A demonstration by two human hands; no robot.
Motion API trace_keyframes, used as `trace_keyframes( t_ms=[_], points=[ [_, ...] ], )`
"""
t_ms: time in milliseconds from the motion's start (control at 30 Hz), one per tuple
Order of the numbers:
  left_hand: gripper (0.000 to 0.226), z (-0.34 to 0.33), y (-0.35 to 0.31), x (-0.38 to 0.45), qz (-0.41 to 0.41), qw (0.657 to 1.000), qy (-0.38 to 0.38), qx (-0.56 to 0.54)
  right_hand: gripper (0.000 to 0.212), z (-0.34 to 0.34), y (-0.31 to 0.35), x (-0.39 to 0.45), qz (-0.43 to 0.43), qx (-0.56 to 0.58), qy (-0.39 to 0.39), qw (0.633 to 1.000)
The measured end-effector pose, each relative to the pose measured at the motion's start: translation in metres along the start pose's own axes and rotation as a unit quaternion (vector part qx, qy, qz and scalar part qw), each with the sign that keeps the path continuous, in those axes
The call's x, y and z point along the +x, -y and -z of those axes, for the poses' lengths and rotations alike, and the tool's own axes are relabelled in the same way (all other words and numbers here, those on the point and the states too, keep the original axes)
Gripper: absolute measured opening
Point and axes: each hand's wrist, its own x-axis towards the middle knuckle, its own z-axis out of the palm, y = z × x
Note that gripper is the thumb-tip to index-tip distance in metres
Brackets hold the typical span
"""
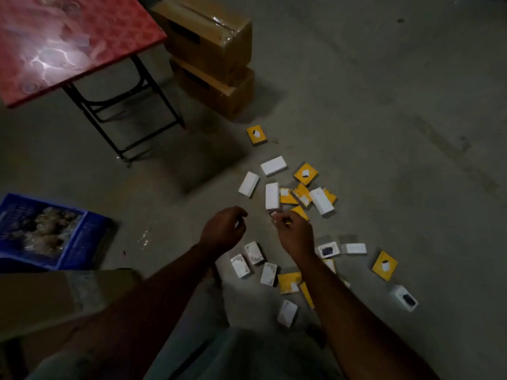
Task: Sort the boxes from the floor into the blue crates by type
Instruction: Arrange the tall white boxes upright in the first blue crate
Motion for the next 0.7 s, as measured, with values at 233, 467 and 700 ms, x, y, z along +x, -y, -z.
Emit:
trace_keyframes(
  t_ms=[233,467,700],
  points=[
    [0.023,0.086,0.062,0.077,-0.011,0.999,0.047,0.008,0.014,-0.054,0.091,0.053,-0.082,0.059,-0.014,0.995],
    [0.025,0.093,0.062,0.175,-0.011,0.992,0.126,0.011,0.013,-0.063,0.115,0.129,-0.123,0.074,-0.047,0.988],
    [0.028,0.055,0.073,0.31,0.003,0.98,0.196,0.019,0.01,-0.094,0.062,0.254,-0.241,0.139,-0.055,0.959]
  ],
)
